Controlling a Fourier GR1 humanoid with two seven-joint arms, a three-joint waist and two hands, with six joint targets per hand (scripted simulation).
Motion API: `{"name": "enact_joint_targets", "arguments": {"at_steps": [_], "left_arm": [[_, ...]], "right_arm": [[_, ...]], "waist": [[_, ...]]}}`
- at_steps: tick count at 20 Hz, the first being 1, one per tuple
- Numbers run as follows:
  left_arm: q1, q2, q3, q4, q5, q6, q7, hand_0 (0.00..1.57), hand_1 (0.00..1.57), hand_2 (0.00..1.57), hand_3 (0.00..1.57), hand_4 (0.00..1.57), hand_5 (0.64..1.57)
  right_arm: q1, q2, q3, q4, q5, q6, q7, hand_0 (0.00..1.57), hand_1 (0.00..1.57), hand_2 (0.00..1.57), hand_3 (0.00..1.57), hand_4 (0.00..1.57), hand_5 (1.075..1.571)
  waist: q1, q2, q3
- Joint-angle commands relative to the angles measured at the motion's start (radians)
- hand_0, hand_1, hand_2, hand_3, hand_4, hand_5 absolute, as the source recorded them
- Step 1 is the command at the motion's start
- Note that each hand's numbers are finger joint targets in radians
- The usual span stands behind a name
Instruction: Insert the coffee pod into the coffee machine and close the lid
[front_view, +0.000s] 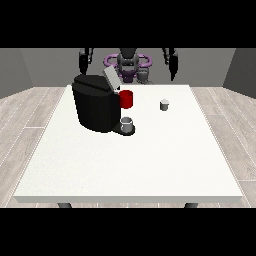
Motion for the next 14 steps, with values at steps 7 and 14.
{"name": "enact_joint_targets", "arguments": {"at_steps": [7,14], "left_arm": [[0.174,0.022,0.027,0.002,0.055,-0.112,-0.206,0.00,0.00,0.00,0.00,0.27,1.571],[0.006,0.125,0.049,0.017,-0.099,-0.056,-0.101,0.00,0.00,0.00,0.00,0.00,1.571]], "right_arm": [[0.069,0.050,-0.145,0.029,-0.062,-0.104,-0.090,0.00,0.00,0.00,0.00,0.13,1.571],[0.028,0.081,-0.090,0.035,-0.033,-0.101,-0.130,0.00,0.00,0.00,0.00,0.27,1.571]], "waist": [[-0.002,-0.102,0.0176],[-0.053,-0.031,0.0184]]}}
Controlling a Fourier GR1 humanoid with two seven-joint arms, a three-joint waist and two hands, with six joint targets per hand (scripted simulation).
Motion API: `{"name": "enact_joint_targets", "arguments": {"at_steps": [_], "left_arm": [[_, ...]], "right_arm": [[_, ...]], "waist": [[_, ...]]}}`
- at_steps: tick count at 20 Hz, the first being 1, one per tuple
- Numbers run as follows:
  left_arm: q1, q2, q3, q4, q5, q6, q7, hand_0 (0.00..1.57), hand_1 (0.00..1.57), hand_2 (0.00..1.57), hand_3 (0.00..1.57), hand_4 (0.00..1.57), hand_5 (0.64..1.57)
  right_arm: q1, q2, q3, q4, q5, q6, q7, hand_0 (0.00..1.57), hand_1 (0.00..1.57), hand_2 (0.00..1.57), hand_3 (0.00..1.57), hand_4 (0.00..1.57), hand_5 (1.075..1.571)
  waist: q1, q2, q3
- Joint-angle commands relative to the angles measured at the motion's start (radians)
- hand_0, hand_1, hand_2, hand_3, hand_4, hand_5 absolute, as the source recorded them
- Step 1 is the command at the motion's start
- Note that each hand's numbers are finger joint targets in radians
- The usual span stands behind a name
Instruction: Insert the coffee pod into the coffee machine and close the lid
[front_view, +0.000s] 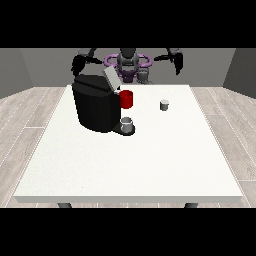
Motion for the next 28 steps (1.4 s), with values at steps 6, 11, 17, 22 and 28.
{"name": "enact_joint_targets", "arguments": {"at_steps": [6,11,17,22,28], "left_arm": [[-0.186,0.115,0.091,0.149,-0.004,-0.071,0.114,0.00,0.00,0.00,0.00,0.00,1.571],[-0.254,0.106,0.078,0.285,-0.084,-0.032,0.120,0.00,0.00,0.00,0.00,0.00,1.571],[-0.334,0.129,0.103,0.435,-0.120,-0.020,0.113,0.00,0.00,0.00,0.00,0.00,1.571],[-0.448,0.129,0.097,0.543,-0.174,0.010,0.123,0.00,0.00,0.00,0.00,0.00,1.571],[-0.460,0.125,0.040,0.593,-0.257,0.004,0.074,0.00,0.00,0.20,0.00,0.00,1.571]], "right_arm": [[-0.042,0.038,0.031,0.031,-0.008,-0.025,-0.091,0.00,0.00,0.00,0.00,0.13,1.571],[-0.035,0.038,0.086,-0.034,0.018,-0.036,0.011,0.00,0.00,0.00,0.00,0.12,1.571],[-0.100,0.036,0.078,0.012,0.030,-0.032,-0.028,0.00,0.00,0.00,0.00,0.34,1.571],[-0.176,0.038,0.115,0.023,0.036,-0.117,0.053,0.00,0.00,0.00,0.00,0.40,1.571],[-0.226,0.027,0.036,0.150,0.046,-0.105,0.016,0.00,0.00,0.00,0.00,0.41,1.571]], "waist": [[-0.055,0.088,0.0006],[-0.107,0.081,0.0002],[-0.109,0.172,0.0003],[-0.113,0.181,0.0001],[-0.077,0.208,0.0004]]}}
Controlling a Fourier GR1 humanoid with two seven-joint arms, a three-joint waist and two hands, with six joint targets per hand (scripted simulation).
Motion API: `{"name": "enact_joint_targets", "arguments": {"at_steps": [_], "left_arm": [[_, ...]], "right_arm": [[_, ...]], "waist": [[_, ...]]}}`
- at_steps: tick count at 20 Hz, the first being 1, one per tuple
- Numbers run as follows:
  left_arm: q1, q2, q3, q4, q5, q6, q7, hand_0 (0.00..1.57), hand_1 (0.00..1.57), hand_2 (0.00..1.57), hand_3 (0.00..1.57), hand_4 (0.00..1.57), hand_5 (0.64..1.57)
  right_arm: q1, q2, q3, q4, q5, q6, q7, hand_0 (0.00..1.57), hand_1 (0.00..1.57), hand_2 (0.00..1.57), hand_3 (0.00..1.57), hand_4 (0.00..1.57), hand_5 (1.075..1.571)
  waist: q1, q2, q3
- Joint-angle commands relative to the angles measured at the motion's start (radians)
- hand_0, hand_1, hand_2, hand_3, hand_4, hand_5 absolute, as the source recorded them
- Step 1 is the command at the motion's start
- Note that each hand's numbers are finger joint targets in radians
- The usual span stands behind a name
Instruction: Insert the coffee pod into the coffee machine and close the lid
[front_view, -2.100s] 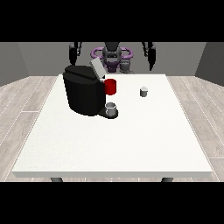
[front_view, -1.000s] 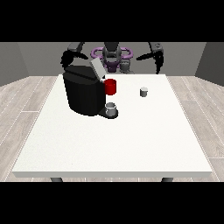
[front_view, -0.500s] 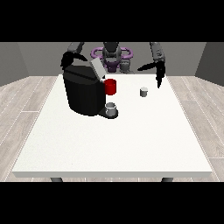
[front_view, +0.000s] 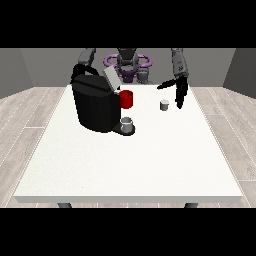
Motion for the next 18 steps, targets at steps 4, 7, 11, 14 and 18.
{"name": "enact_joint_targets", "arguments": {"at_steps": [4,7,11,14,18], "left_arm": [[-0.034,0.030,0.002,0.140,-0.090,0.036,-0.094,0.22,0.22,0.53,0.22,0.00,1.571],[-0.059,0.011,-0.001,0.210,-0.104,0.027,-0.043,0.70,0.70,0.78,0.43,0.00,1.571],[-0.063,0.017,-0.053,0.213,-0.191,0.067,-0.001,0.70,0.70,0.78,0.49,0.00,1.571],[-0.060,0.059,-0.043,0.285,-0.222,0.090,-0.135,0.60,0.60,0.72,0.47,0.00,1.571],[-0.096,0.022,-0.077,0.275,-0.291,0.166,-0.083,0.61,0.61,0.75,0.48,0.00,1.571]], "right_arm": [[-0.016,-0.033,-0.022,0.035,0.006,0.005,0.021,0.00,0.00,0.00,0.00,0.42,1.571],[-0.029,-0.015,0.002,0.030,0.019,-0.012,0.064,0.00,0.00,0.00,0.00,0.41,1.571],[0.005,0.009,0.028,0.043,0.037,-0.023,0.037,0.00,0.00,0.00,0.00,0.39,1.571],[-0.027,-0.007,0.033,0.007,0.020,0.002,0.070,0.00,0.00,0.00,0.00,0.43,1.571],[0.008,-0.015,0.001,0.099,-0.004,0.035,-0.053,0.00,0.00,0.00,0.00,0.48,1.571]], "waist": [[-0.004,-0.006,0.0000],[-0.010,-0.025,0.0000],[-0.026,-0.049,0.0001],[-0.042,0.007,-0.0004],[-0.040,0.013,0.0003]]}}
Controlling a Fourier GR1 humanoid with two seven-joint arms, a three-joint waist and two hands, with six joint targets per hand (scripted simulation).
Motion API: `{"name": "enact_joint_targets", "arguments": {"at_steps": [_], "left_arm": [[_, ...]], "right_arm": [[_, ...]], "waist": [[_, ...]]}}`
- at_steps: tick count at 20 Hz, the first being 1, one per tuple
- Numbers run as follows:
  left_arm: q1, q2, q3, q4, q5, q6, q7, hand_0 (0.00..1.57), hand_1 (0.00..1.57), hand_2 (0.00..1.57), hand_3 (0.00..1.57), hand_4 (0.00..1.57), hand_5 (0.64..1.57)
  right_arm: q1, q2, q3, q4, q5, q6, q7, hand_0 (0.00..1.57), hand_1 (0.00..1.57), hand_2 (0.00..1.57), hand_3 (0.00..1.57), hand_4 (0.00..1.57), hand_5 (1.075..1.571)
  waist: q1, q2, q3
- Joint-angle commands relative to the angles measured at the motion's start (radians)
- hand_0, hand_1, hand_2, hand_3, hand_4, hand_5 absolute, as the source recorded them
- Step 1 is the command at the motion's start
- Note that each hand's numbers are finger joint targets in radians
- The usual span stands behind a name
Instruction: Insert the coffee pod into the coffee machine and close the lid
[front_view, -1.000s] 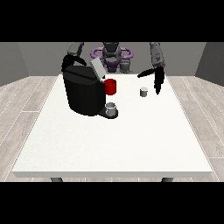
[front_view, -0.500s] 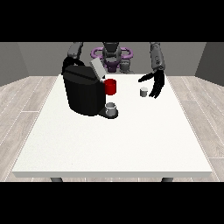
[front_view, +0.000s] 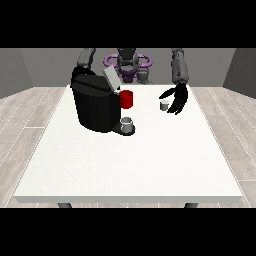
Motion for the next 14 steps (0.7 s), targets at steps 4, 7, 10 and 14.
{"name": "enact_joint_targets", "arguments": {"at_steps": [4,7,10,14], "left_arm": [[-0.018,-0.001,0.028,0.132,-0.060,0.108,-0.112,0.72,0.72,0.85,0.62,0.15,1.571],[-0.031,-0.032,0.021,0.116,-0.089,0.178,-0.104,0.77,0.77,0.92,0.69,0.35,1.571],[-0.102,-0.032,0.003,0.127,-0.128,0.170,-0.016,0.84,0.84,0.97,0.75,0.38,1.571],[-0.059,0.002,0.013,0.192,-0.156,0.226,-0.130,0.93,0.93,1.04,0.82,0.28,1.571]], "right_arm": [[0.040,0.034,0.076,-0.090,0.033,-0.047,0.068,0.00,0.00,0.00,0.00,0.49,1.571],[0.025,-0.012,-0.007,-0.027,-0.028,0.024,-0.007,0.00,0.00,0.00,0.00,0.51,1.571],[-0.019,0.033,0.021,-0.034,-0.002,-0.035,0.068,0.00,0.00,0.00,0.00,0.49,1.571],[0.000,-0.010,-0.002,-0.075,-0.040,0.021,0.040,0.00,0.00,0.00,0.00,0.52,1.571]], "waist": [[-0.033,-0.016,-0.0009],[-0.023,-0.005,-0.0004],[-0.025,-0.022,-0.0003],[-0.053,0.019,-0.0008]]}}
